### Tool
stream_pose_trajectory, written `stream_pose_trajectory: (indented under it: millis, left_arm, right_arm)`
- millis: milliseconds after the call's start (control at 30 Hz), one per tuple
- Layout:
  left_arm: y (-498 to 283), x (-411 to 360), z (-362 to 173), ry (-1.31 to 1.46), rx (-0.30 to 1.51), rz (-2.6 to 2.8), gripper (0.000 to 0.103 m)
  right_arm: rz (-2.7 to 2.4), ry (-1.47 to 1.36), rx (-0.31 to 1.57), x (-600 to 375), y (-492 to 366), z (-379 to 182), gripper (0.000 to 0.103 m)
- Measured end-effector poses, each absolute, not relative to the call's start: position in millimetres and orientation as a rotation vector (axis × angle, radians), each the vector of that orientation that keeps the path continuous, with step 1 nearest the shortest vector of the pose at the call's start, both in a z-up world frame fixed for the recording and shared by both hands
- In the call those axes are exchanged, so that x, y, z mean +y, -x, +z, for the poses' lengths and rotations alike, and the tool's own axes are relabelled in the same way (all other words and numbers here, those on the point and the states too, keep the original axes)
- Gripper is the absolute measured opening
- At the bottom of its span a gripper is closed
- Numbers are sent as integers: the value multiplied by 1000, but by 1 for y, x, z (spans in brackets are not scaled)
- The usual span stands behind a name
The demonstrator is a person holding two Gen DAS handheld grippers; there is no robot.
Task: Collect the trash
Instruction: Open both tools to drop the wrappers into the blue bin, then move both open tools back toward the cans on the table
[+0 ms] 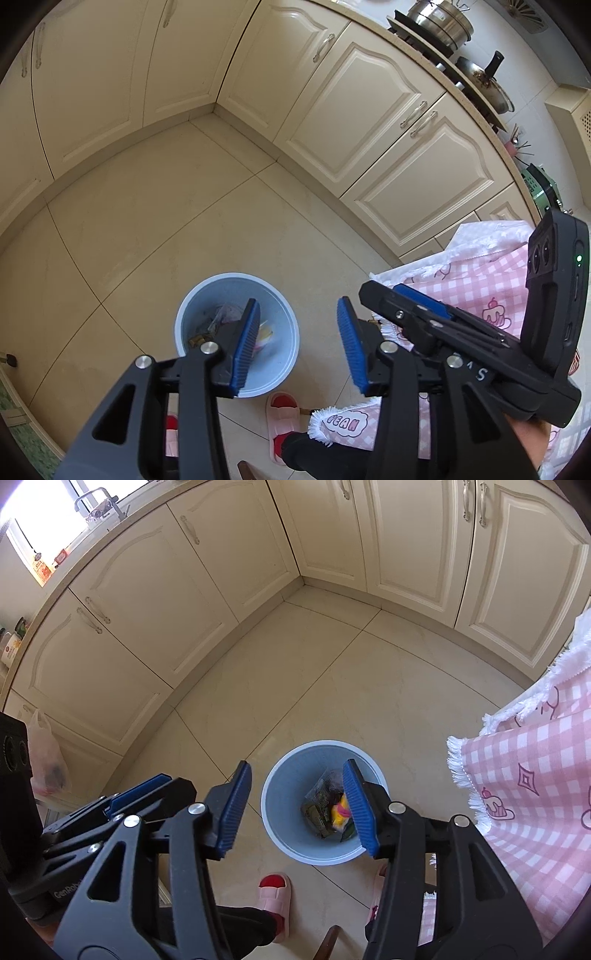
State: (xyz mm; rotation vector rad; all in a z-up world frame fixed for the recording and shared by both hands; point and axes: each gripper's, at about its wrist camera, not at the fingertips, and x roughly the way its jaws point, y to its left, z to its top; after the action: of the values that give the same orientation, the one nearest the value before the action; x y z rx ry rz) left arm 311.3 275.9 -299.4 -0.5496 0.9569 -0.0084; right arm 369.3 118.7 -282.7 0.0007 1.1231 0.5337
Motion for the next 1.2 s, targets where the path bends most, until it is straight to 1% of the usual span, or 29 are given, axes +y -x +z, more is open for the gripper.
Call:
stream_pose_trajectory:
  millis: [200, 433, 600, 833, 1033, 1200]
  left_arm:
    - [-306, 267, -277, 530, 931, -26, 43]
    - [-289, 231, -224, 455, 853, -62, 43]
    - [-266, 195, -177, 348, 771, -55, 50]
    - [-231, 132, -119, 206, 656, -63, 60]
    - [-216, 72, -93, 127, 614, -126, 67]
    - [-219, 14, -87, 89, 632, -237, 73]
  right_arm:
    - [511, 4, 1091, 102, -360, -265, 51]
    - [485, 19, 968, 71, -333, -210, 52]
    - [464, 11, 871, 39, -306, -167, 53]
    - [427, -23, 722, -28, -260, -106, 57]
    - [341, -57, 645, -98, -231, -78, 59]
    - [224, -73, 597, -173, -203, -67, 60]
